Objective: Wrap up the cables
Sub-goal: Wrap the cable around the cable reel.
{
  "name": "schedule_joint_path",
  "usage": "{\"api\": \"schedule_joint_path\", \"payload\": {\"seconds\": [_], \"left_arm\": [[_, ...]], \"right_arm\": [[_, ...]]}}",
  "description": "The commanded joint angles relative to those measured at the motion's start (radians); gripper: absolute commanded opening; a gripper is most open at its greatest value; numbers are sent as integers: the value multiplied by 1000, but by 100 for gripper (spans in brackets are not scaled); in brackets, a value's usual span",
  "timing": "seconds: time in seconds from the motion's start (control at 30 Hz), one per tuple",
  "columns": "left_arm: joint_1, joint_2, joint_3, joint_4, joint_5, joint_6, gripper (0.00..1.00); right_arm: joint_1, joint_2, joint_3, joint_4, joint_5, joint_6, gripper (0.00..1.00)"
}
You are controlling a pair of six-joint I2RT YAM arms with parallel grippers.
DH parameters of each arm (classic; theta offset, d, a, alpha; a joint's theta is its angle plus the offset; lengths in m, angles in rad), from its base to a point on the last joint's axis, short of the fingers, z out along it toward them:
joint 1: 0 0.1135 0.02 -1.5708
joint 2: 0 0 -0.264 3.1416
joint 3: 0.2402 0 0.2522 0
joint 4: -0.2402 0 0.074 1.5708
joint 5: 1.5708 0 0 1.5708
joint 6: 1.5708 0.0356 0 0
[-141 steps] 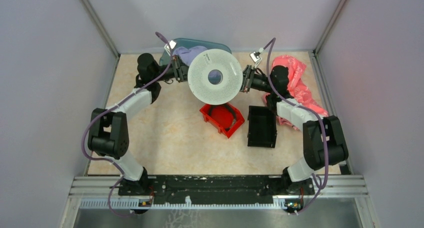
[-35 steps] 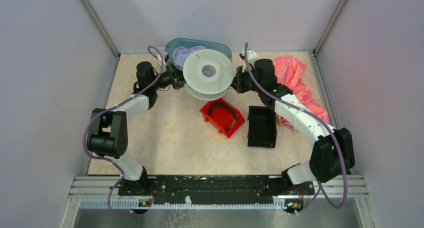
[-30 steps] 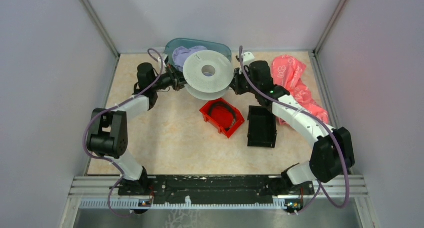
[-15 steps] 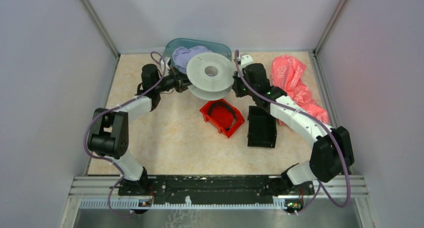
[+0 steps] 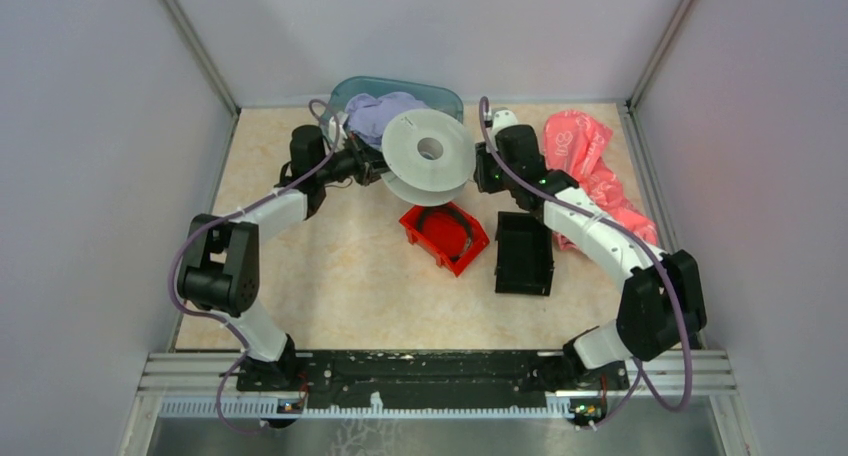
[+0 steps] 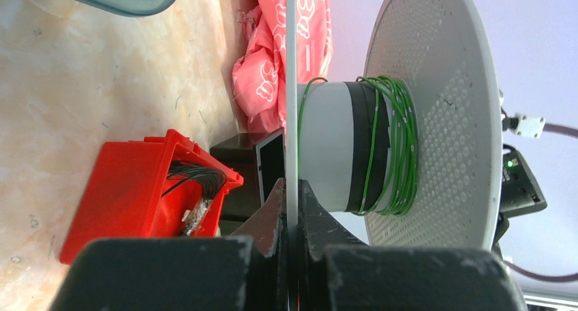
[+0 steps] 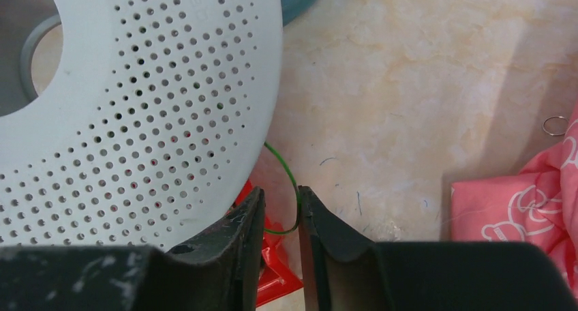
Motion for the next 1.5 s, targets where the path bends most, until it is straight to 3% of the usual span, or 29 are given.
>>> {"api": "schedule_joint_path", "payload": {"seconds": [0.0, 0.13, 0.33, 0.73, 1.0, 1.47], "left_arm": [[-60, 5, 43, 36, 134, 36, 0], [-59, 3, 50, 45, 139, 51, 0], [-59, 9, 66, 44, 149, 87, 0], [-57, 9, 86, 18, 151, 144, 0], [-25, -1, 46, 30, 125, 128, 0], [87, -63, -84, 83, 71, 9, 0]], "right_arm": [[2, -23, 56, 148, -144, 38, 30], [-51, -24, 53, 153, -222, 75, 40], [-158, -24, 17, 236, -508, 195, 56], [-246, 17, -1, 313, -775, 282, 63], [-283, 21, 9, 290, -845, 270, 71], [-299, 82, 70, 219, -958, 220, 75]]}}
